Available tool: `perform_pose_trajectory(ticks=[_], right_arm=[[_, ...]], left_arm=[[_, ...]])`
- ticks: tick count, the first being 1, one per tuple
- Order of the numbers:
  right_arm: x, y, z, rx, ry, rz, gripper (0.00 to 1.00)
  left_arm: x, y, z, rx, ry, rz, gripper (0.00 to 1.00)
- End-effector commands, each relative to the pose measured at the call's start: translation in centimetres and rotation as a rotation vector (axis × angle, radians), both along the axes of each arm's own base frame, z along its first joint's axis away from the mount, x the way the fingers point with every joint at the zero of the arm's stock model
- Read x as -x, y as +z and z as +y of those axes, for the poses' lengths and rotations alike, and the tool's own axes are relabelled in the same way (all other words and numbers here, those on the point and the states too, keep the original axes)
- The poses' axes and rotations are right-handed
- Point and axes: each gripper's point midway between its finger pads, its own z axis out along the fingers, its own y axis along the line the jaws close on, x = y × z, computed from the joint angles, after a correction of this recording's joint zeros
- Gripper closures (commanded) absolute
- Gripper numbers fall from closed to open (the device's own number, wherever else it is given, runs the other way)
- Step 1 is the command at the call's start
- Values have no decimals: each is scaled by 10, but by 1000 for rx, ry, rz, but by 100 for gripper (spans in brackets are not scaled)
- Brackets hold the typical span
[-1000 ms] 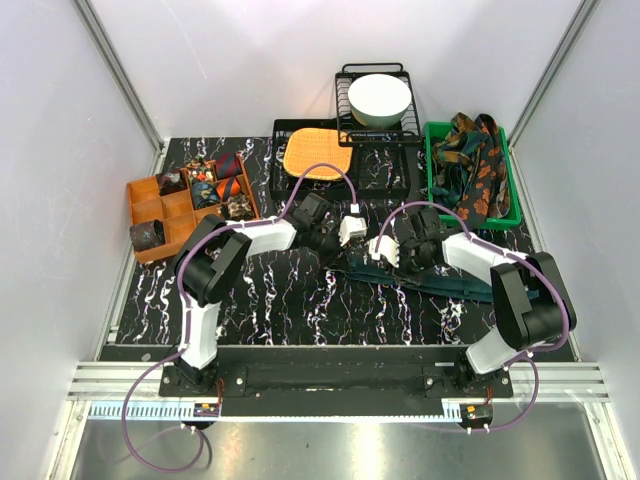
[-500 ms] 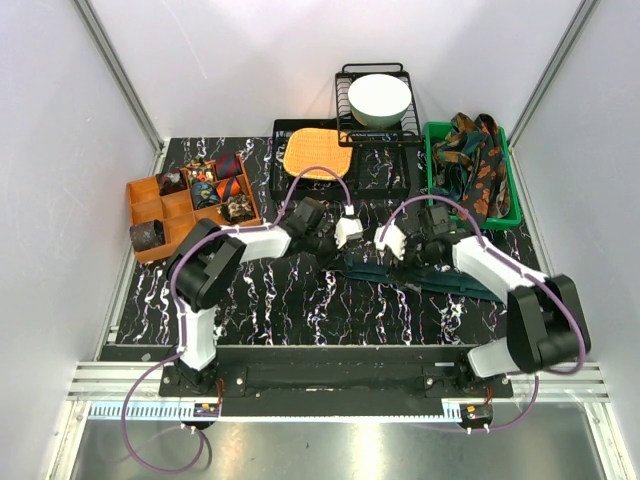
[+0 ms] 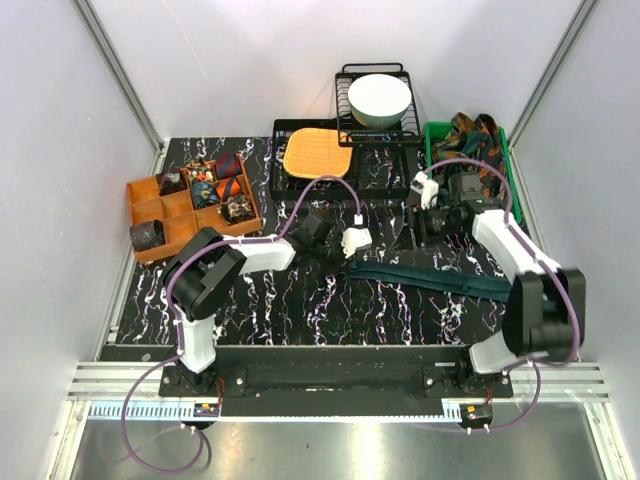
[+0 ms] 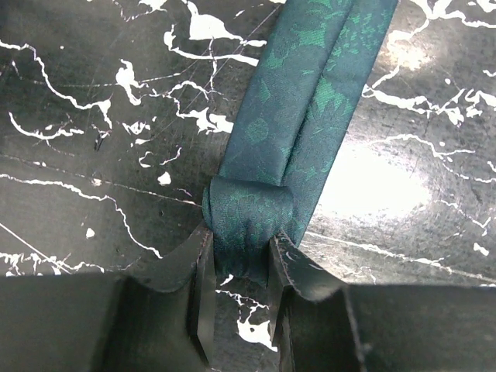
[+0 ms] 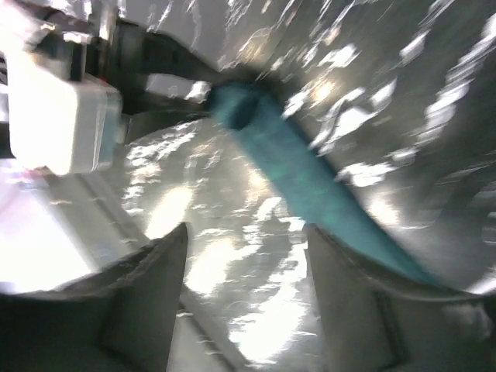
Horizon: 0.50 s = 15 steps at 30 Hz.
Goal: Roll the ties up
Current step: Roll the tie at the center of the board.
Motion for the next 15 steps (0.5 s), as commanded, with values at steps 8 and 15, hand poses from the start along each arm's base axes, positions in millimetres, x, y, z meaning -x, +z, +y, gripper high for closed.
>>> perform_pose_trajectory(ticks=[8, 15], right_arm=[[31, -48, 30, -215, -159, 557, 51], [15, -59, 21, -133, -204, 511, 65]], left_arm=[[63, -53, 43, -234, 106, 312, 100], [84, -53, 36, -228, 170, 402, 100]])
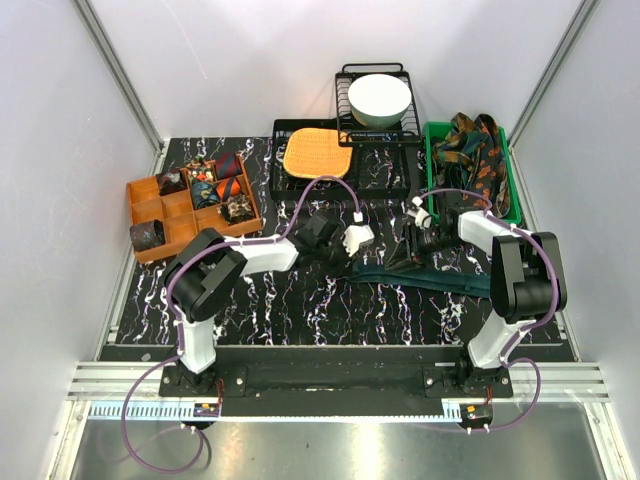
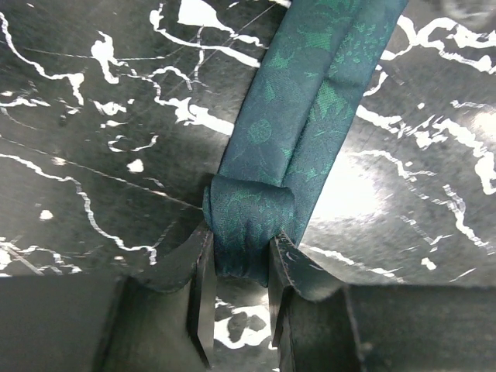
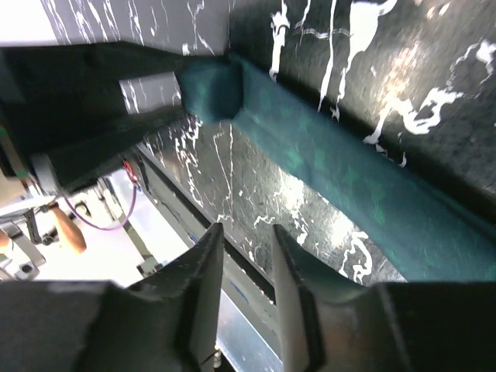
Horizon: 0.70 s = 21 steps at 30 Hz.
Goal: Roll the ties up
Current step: Roll the tie at the center of the board.
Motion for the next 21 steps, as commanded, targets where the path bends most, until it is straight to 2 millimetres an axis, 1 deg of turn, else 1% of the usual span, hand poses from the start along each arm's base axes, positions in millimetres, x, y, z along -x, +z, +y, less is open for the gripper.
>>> perform_pose_trajectory(ticks=[1, 2, 4, 9, 12, 15, 16, 18, 19, 20, 21], right_arm=[[-14, 9, -1, 21, -32, -28, 69], [-11, 9, 0, 19, -34, -15, 73], [-1, 9, 2, 3, -49, 30, 75], [12, 11, 10, -34, -68, 62, 72], [27, 2, 19, -47, -54, 114, 72], [36, -9, 26, -15, -16, 117, 70], [36, -14, 27, -1, -12, 117, 69], [27, -24, 25, 36, -23, 99, 69], [18, -24, 27, 33, -18, 87, 70], [15, -22, 28, 25, -12, 85, 69], [11, -14, 31, -4, 1, 70, 65]], left_arm=[[74, -55, 38, -220, 45, 270, 100], [77, -57, 38, -225, 43, 262, 100], [79, -59, 37, -210, 67, 246, 100], [77, -60, 25, -171, 103, 232, 100], [74, -62, 20, -156, 97, 225, 100], [71, -68, 22, -166, 122, 223, 100], [68, -68, 19, -152, 126, 211, 100], [67, -71, 22, -158, 146, 206, 100], [63, -71, 21, -156, 160, 194, 100], [62, -72, 23, -160, 166, 193, 100], [61, -74, 24, -155, 203, 210, 100]])
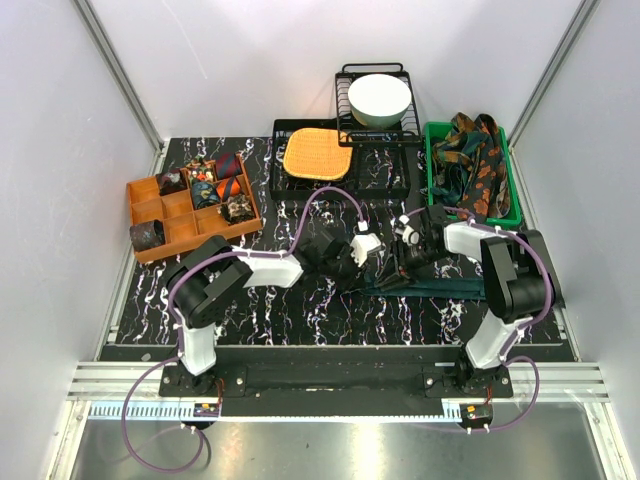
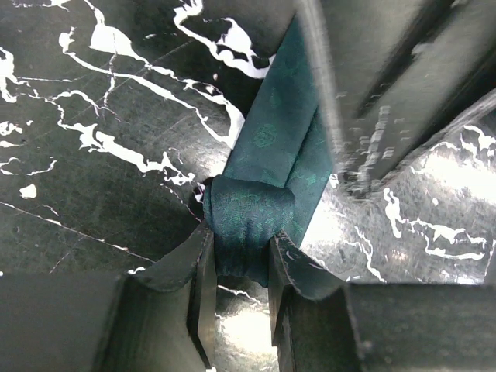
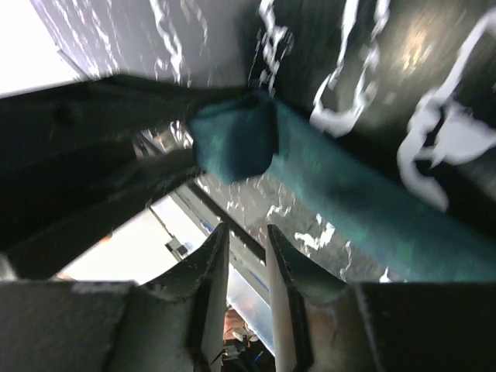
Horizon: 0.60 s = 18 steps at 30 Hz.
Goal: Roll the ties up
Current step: Roll the tie at the center of the board.
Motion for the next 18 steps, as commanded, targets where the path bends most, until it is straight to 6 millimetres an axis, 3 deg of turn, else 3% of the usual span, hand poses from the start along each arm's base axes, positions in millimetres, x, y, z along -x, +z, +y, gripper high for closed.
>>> perform_pose_trajectory(ticks=[1, 3, 5, 6, 7, 9, 12, 18], right_arm=[[-29, 13, 5, -21, 16, -116, 56], [-30, 23, 3, -19, 40, -183, 50], [-25, 34, -3, 4, 91, -255, 38], [-25, 37, -5, 13, 91, -261, 34], [-24, 41, -5, 9, 90, -253, 33], [-14, 38, -4, -4, 74, -168, 33], [-1, 27, 4, -65, 30, 9, 42], [-16, -3, 6, -15, 20, 72, 64]], left_arm=[[24, -75, 58, -246, 129, 165, 100], [19, -67, 55, -210, 124, 128, 100], [27, -66, 59, -173, 87, 124, 100], [23, -54, 51, -113, 79, 85, 100], [34, -58, 56, -98, 25, 71, 100], [33, -49, 51, -35, -4, 14, 100], [34, -53, 50, -36, -8, 20, 100], [28, -50, 47, 1, -21, -3, 100]])
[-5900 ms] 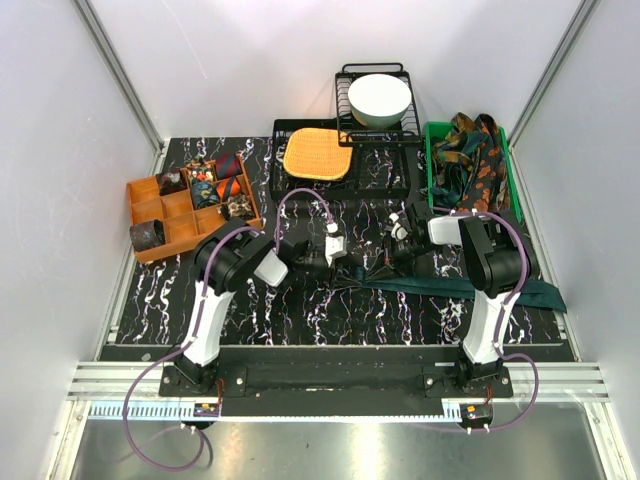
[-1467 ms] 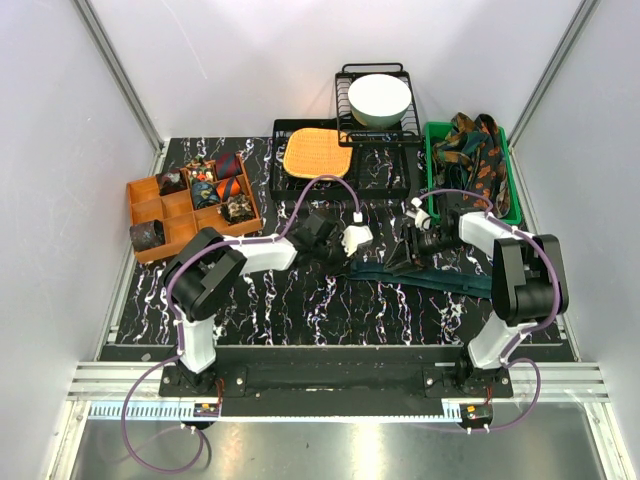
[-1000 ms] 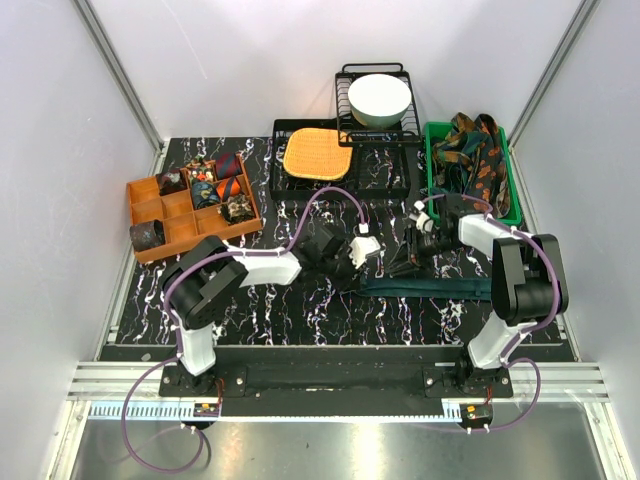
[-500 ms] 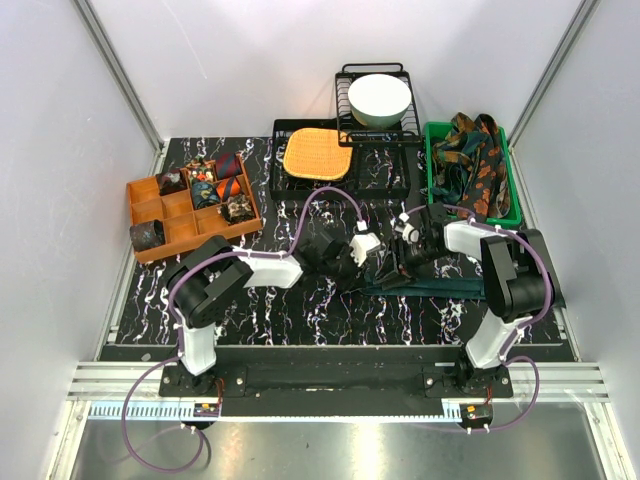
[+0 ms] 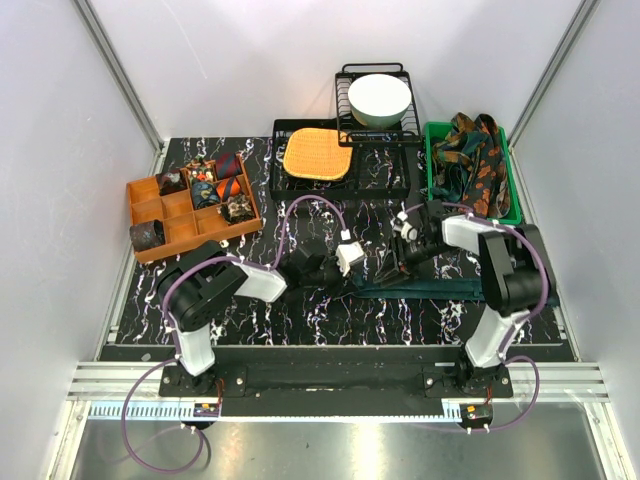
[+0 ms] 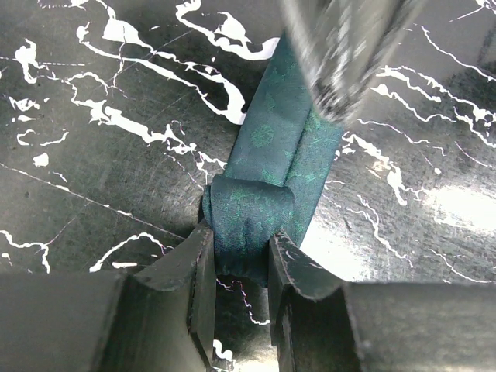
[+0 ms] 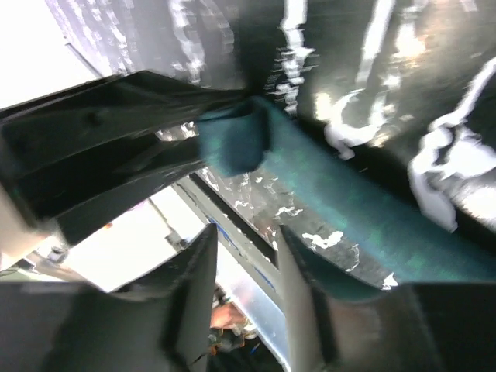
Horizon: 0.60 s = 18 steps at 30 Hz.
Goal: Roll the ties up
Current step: Roll the tie at the center of the board.
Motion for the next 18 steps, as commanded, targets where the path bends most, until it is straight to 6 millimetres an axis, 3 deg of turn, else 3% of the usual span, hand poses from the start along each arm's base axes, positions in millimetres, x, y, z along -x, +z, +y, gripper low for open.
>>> perform_pose_trajectory(ticks=[1, 4, 9, 18], right_arm=[[-4, -20, 1, 29, -2, 93, 66], [5, -43, -9, 105, 17, 146, 76], [5, -65, -22, 211, 28, 178, 84], [4, -73, -29, 271, 30, 182, 87]], left_arm=[[21, -49, 30, -134, -15, 109, 100], [19, -40, 26, -86, -33, 105, 100], [16, -8, 18, 25, -122, 8, 100], [17, 30, 7, 136, -261, -105, 93]])
